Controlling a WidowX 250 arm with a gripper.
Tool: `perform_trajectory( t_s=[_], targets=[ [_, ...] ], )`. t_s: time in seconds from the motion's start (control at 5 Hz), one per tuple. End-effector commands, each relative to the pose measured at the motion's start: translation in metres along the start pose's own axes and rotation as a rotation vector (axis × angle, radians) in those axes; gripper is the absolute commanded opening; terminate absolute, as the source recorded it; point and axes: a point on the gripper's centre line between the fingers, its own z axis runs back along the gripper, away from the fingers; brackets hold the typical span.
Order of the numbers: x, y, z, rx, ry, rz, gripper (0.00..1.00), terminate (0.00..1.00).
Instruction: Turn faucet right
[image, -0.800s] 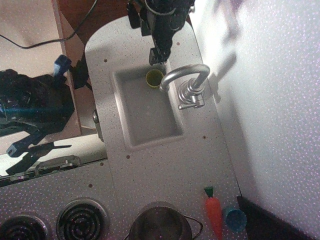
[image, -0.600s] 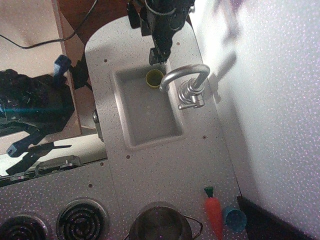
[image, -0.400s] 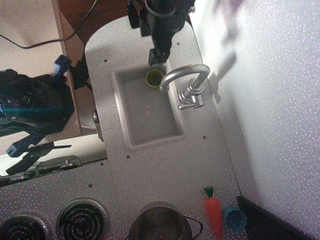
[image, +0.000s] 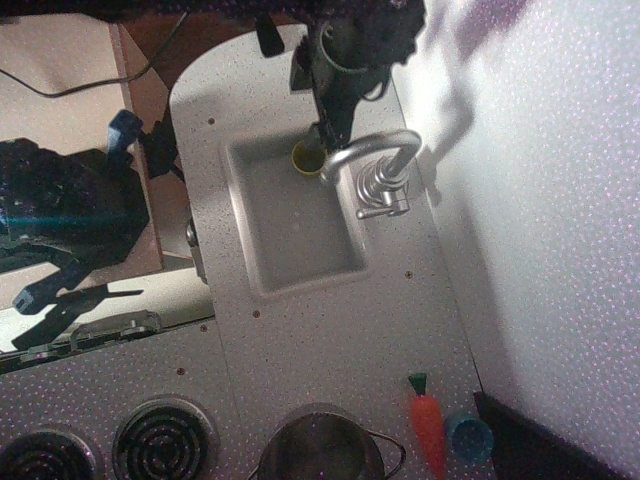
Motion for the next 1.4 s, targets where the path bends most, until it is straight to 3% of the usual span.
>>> perform_trajectory(
  t_s=[0.0,0.4,0.6,0.8,1.0,1.2],
  targets=[
    [0.02,-0.011,0.005,-0.009,-0.097,-0.012,1.0,0.0],
    [0.022,-0.019,0.004,-0.017,-0.104,0.0,1.0,0.0],
    [0.014,-0.03,0.018,0.112,-0.014,0.257,1.0,0.0],
    [0.015,-0.065,0.047,0.117,-0.049,0.412,1.0,0.0],
    [0.015,-0.093,0.064,-0.001,-0.136,0.417,1.0,0.0],
    [0.011,-0.103,0.063,-0.01,-0.142,0.374,1.0,0.0]
  ],
)
